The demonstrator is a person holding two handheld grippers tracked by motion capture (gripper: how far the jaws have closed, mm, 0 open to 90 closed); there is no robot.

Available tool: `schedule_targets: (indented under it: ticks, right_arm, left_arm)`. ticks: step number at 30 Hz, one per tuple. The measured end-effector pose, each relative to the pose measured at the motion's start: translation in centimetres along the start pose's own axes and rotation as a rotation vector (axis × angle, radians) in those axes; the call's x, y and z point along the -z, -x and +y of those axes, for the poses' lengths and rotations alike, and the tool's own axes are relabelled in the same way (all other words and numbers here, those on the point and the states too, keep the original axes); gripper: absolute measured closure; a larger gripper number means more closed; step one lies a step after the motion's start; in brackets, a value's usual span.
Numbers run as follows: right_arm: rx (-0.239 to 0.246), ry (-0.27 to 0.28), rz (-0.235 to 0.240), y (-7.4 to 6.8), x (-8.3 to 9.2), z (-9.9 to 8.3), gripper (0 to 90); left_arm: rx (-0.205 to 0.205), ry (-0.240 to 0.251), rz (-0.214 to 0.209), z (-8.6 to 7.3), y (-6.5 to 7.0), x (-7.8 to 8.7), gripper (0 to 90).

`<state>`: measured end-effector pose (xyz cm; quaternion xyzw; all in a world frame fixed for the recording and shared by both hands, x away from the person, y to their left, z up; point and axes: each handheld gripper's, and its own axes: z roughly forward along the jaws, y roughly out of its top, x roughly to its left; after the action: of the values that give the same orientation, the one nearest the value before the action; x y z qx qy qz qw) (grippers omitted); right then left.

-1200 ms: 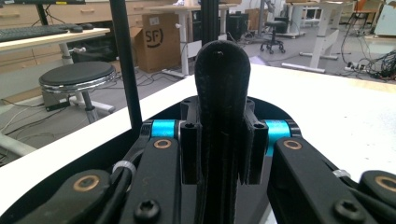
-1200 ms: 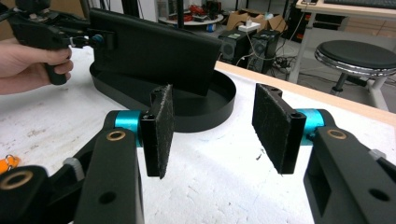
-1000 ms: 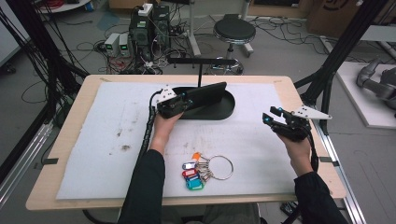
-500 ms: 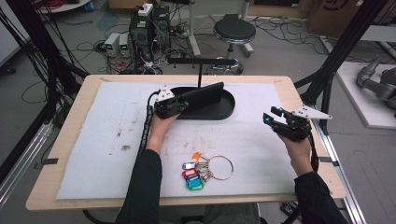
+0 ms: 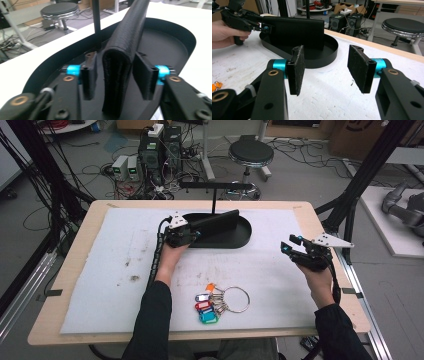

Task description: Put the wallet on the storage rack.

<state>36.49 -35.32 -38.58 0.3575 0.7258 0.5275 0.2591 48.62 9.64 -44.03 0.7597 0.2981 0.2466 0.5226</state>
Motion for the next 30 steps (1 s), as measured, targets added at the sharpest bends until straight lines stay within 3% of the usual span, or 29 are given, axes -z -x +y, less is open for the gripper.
schedule_targets:
  ticks: [4,7,10,20,21,25,30]
  right_arm:
    - [-0.003,-0.002,0.0,0.0,0.0,0.0,48.0]
    - [-0.007,-0.001,0.0,0.1,0.1,-0.1,47.6]
    - [-0.007,-0.004,-0.005,0.1,0.0,-0.1,47.2]
    - [-0.007,0.001,-0.014,0.1,-0.1,-0.1,47.1]
    - [-0.008,0.002,-0.015,0.1,-0.1,-0.1,47.1]
    - [-0.009,0.009,-0.023,0.2,-0.1,-0.1,47.1]
    - [-0.012,0.012,-0.023,0.2,-0.1,-0.1,47.1]
  left_arm:
    - [0.006,-0.041,0.042,0.6,0.3,0.6,38.8]
    - [0.008,-0.055,0.042,0.8,0.3,1.2,33.3]
    - [-0.018,-0.06,0.047,0.9,0.5,2.0,32.8]
    - [-0.012,-0.067,0.033,0.3,0.9,3.3,33.1]
    - [-0.002,-0.083,0.013,0.3,1.0,3.4,33.1]
    - [-0.044,-0.113,0.007,0.6,1.4,3.7,33.0]
    - [-0.037,-0.053,0.007,0.9,1.8,5.1,33.0]
